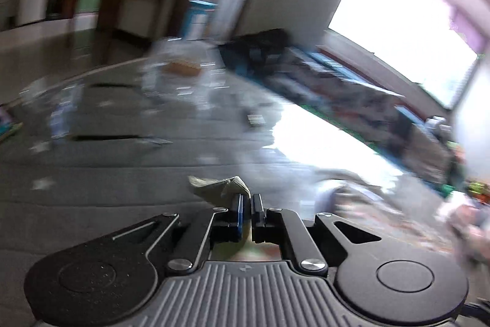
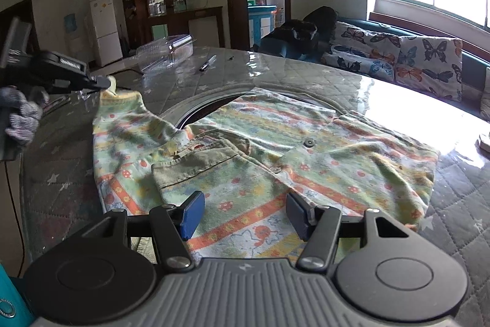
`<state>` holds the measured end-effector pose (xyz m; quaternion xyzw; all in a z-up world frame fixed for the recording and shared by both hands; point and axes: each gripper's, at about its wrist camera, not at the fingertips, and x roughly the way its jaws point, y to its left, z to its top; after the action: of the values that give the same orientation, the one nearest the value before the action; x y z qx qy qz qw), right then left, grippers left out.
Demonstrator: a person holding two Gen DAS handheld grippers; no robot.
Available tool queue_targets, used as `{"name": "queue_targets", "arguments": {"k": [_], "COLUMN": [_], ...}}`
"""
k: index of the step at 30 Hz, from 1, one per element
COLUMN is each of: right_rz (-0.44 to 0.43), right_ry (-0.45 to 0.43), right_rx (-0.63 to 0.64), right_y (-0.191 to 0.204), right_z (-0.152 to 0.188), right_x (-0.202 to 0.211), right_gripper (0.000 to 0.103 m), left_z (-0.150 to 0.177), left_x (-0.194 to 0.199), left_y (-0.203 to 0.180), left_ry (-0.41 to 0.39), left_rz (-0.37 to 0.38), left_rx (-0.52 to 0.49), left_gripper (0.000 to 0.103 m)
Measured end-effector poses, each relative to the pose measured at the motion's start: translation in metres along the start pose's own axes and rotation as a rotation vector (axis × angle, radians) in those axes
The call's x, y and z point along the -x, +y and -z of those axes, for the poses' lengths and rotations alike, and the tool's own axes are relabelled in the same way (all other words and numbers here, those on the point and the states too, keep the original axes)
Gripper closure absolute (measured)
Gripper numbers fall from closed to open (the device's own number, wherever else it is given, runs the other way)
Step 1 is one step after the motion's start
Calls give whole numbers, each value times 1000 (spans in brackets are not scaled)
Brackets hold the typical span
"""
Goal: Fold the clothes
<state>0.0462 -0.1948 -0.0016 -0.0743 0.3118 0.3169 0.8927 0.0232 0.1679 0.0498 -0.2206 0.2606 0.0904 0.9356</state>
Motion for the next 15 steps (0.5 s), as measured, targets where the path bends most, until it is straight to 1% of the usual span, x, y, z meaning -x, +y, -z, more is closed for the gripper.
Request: {"name": "queue_targets", "arguments": {"k": [4, 8, 12, 15], "right_rz": [19, 46, 74, 91], "right_ry": [-26, -53, -75, -90], "right_rx": [-22, -58, -114, -158], "right_y": [-7, -18, -31, -41], "right_z": [2, 5, 10, 13], "right_x": [9, 20, 31, 39], "right_gripper": [43, 44, 45, 47], "left_z": [4, 15, 36, 53], "left_x": [14, 19, 21, 14], "left_y": [-49, -96, -135, -158], "left_ry": [19, 62, 112, 171], "left_rz": [183, 335, 452, 521], "left_rx": [-66, -127, -193, -222], "left_gripper": [98, 99, 99, 99]}}
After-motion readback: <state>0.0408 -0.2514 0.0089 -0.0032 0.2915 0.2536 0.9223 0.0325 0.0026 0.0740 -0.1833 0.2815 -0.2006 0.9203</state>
